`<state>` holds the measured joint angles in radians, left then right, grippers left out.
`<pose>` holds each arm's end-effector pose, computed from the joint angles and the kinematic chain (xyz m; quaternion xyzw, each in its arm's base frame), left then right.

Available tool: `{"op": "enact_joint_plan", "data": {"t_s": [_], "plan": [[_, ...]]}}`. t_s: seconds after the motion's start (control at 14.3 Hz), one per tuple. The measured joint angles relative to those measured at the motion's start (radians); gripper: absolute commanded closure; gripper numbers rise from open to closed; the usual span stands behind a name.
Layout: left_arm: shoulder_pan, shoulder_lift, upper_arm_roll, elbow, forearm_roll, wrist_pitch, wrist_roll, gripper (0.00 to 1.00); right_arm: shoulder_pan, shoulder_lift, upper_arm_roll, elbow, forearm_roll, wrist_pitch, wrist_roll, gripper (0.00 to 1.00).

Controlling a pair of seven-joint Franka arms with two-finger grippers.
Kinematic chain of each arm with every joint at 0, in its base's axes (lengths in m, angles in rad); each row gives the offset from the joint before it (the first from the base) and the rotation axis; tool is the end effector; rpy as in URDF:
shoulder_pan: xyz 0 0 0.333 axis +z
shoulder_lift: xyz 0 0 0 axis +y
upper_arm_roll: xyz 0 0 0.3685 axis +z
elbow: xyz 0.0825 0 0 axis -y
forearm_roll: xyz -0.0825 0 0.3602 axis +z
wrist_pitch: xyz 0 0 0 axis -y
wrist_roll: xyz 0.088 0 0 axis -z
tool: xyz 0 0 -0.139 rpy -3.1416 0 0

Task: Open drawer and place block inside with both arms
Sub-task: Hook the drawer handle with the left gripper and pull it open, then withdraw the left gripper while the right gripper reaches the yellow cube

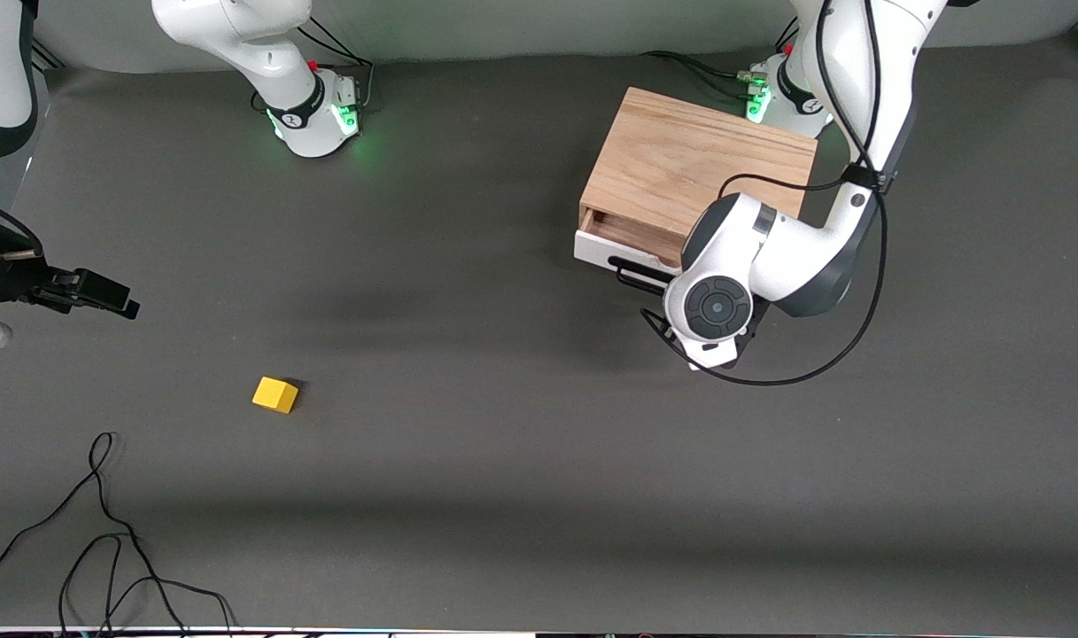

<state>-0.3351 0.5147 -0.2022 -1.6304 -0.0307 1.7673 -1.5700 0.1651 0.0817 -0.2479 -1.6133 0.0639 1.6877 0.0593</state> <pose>0.5483 -0.3124 0.3310 -0.8485 -0.4923 0.1470 0.1265 0.5655 -0.0331 0.5926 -0.9970 0.0744 0.0021 0.0217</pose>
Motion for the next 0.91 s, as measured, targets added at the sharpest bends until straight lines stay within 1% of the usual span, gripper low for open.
{"op": "enact_joint_plan", "data": {"t_s": [0.49,0.56,0.63,0.77,0.91], "plan": [[0.000,0.025,-0.002,0.046,0.009,0.028,0.001,1.00,0.001,0.008,-0.008,-0.004,0.006,0.000,0.000,0.00],[0.000,0.025,-0.002,0.047,0.009,0.030,0.001,0.74,0.002,0.012,-0.008,-0.005,0.006,0.000,0.000,0.00],[0.000,0.026,-0.002,0.047,0.010,0.032,0.002,0.01,0.002,0.015,-0.007,-0.007,0.006,0.001,0.000,0.00],[0.006,0.030,0.008,0.071,0.070,0.102,0.047,0.00,0.003,0.021,-0.005,-0.008,0.006,0.007,-0.010,0.00],[0.015,0.031,0.009,0.094,0.102,0.103,0.068,0.00,0.005,0.031,-0.002,-0.008,0.006,0.031,-0.040,0.00]]}}
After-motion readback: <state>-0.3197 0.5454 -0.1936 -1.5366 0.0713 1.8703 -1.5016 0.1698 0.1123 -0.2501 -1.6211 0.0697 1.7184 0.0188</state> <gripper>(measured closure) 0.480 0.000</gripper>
